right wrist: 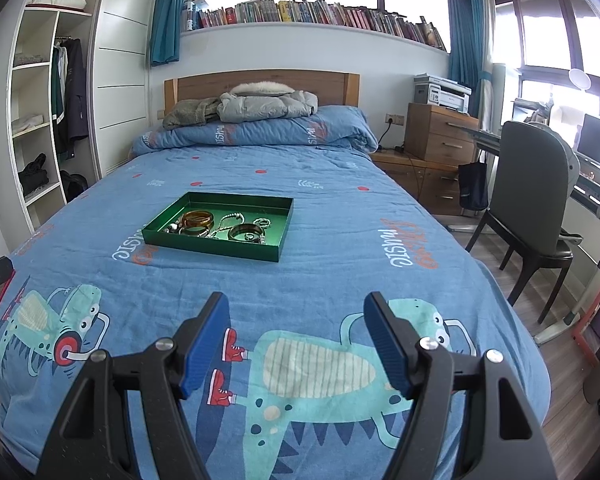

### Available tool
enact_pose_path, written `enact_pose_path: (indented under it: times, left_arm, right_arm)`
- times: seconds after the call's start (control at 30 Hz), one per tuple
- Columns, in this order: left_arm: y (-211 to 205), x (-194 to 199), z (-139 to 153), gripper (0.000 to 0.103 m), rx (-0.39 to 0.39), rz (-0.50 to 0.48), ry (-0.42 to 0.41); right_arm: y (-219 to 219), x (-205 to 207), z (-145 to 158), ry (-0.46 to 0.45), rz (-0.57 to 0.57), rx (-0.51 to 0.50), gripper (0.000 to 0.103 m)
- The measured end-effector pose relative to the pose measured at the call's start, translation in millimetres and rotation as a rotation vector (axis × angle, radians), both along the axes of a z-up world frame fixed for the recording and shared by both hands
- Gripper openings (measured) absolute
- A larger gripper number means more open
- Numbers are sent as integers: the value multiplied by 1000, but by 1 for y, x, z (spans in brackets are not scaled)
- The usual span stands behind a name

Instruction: Organize jewelry

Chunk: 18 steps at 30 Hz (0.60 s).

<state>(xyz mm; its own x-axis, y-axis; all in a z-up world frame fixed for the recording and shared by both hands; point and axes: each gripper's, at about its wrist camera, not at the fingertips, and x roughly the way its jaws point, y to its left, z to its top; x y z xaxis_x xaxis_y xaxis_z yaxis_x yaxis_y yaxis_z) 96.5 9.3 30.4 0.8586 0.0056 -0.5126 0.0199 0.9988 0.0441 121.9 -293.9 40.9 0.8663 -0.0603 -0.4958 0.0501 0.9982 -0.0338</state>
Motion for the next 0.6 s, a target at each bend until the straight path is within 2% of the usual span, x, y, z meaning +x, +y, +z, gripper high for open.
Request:
enact_pose_path:
  times: [0.6]
  left_arm:
    - [-3,-2,-1,102,-1,0,3]
  right_arm:
    - [0,0,0,0,0,1,69]
